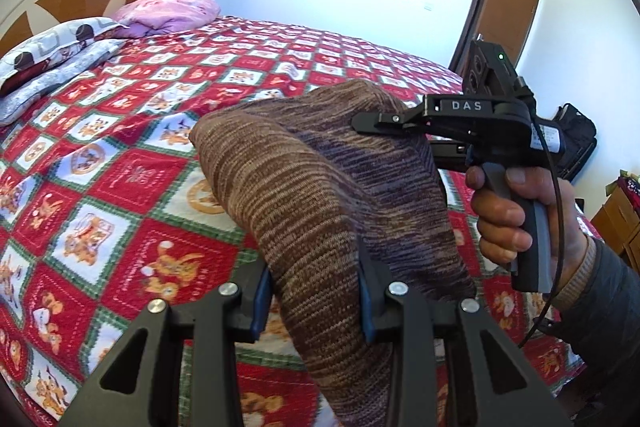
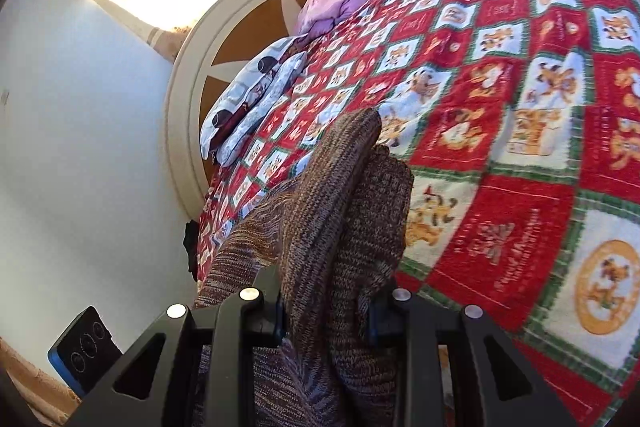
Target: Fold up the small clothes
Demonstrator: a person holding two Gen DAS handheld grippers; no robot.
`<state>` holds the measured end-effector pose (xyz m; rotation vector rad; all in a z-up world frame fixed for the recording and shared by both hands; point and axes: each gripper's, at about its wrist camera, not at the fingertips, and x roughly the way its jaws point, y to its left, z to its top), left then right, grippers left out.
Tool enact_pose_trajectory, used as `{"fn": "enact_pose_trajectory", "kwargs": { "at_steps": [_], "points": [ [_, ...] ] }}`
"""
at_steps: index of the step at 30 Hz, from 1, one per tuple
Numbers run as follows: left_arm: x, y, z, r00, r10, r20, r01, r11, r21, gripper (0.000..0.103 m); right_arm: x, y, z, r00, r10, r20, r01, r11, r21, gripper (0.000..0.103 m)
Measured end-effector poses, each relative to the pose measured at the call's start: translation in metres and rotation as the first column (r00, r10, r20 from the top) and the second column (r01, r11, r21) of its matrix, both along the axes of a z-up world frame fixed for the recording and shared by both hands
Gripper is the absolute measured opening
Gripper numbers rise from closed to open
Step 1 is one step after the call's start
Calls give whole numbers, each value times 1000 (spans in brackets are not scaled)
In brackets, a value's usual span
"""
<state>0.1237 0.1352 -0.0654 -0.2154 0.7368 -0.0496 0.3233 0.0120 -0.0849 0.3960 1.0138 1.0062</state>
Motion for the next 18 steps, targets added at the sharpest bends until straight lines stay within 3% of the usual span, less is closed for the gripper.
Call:
{"fn": "enact_pose_trajectory", "kwargs": {
  "at_steps": [18],
  "points": [
    [-6, 25, -37, 997, 45, -67, -44, 999, 13, 36, 4, 48, -35, 999, 20, -45, -24, 997, -77, 29]
  ]
}}
